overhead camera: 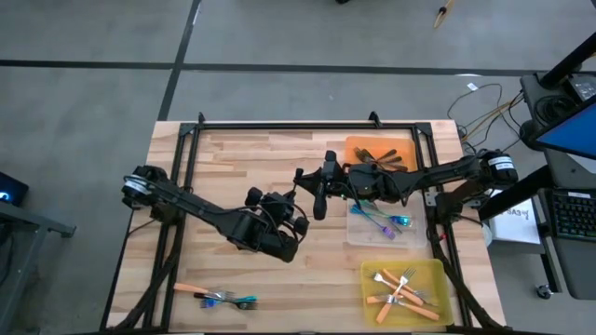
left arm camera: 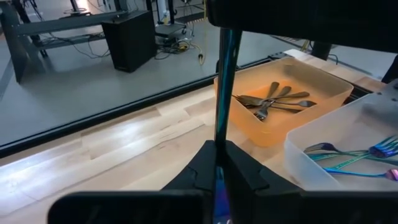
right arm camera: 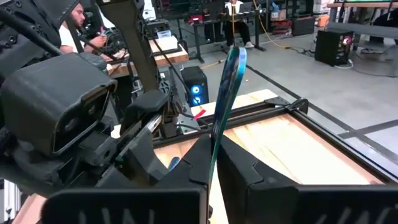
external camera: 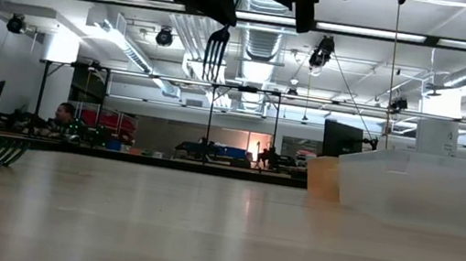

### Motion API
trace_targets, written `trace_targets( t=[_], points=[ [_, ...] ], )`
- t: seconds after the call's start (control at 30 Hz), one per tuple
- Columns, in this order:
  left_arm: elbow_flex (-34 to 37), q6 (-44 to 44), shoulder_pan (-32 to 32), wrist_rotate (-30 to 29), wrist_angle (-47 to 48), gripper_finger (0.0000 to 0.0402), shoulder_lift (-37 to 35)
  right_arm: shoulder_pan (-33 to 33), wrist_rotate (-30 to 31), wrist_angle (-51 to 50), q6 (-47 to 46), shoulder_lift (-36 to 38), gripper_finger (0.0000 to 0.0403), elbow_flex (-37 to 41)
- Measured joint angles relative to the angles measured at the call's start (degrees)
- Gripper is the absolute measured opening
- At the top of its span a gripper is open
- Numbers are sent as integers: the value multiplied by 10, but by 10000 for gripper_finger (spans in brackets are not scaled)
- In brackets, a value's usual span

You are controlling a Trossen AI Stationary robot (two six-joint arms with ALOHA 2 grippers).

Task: Sort silverware by color (type)
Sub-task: Put the blue fork into the transparent bin

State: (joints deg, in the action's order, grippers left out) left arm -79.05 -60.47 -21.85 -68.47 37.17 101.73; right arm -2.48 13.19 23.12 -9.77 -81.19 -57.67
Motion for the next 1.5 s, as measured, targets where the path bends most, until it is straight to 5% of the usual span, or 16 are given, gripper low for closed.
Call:
trace_targets(
  t=[0.3, 0.47, 0.73, 1.0, 1.37, 1.5],
  points=[
    [0, 21, 9, 0, 1, 35, 0, 2, 8, -12, 9, 0, 9, 0],
    [0, 45, 9, 3, 3, 56, 0, 7, 69, -88, 40, 15, 9, -1],
    [0, 45, 9, 21, 41, 68, -1, 17, 78, -558, 14, 71, 9, -130],
    [0, 40, 10, 22, 85, 68, -1, 14, 48, -945, -168, 74, 9, -172],
    [0, 41, 13, 24, 144, 68, -4, 9, 6, -902, -242, 69, 9, -18],
    [0, 41, 13, 101, 179, 68, -5, 8, -2, -863, -239, 69, 16, 5]
  ],
)
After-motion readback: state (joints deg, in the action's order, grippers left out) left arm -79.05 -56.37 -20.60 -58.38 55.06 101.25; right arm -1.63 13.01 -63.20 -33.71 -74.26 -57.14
